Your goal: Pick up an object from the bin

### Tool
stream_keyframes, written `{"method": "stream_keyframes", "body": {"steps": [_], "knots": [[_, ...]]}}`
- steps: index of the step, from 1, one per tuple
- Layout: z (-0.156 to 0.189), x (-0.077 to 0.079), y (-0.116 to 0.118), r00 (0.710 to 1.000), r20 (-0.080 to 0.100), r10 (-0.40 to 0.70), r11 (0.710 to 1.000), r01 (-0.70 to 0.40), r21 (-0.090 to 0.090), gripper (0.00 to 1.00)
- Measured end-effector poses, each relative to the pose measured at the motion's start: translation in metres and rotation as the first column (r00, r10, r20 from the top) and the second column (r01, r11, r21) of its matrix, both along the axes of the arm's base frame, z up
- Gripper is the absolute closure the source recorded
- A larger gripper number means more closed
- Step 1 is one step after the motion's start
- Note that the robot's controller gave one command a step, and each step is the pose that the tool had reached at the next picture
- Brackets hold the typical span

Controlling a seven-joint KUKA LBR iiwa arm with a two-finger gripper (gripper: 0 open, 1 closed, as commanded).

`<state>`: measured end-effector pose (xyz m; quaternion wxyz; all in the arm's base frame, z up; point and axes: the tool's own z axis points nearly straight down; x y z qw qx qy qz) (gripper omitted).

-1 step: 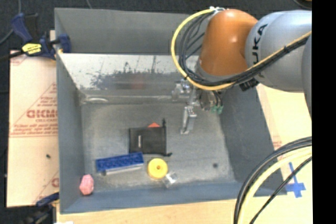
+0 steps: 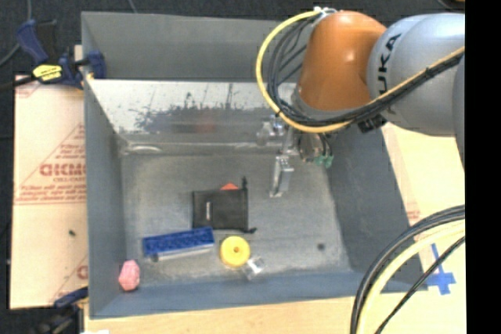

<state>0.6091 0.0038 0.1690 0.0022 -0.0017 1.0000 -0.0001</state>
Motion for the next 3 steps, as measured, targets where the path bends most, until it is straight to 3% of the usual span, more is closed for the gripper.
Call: {"method": "stream_keyframes", "body": {"steps": [1,2,3], "knots": [[-0.067,0.004,0.038,0.995,0.000,0.102,0.995,-0.102,-0.001,0.00],[-0.097,0.019,0.040,1.000,0.005,0.003,1.000,-0.003,0.001,0.00],[-0.097,0.015,0.051,0.933,0.002,0.360,0.933,-0.360,-0.003,0.00]]}}
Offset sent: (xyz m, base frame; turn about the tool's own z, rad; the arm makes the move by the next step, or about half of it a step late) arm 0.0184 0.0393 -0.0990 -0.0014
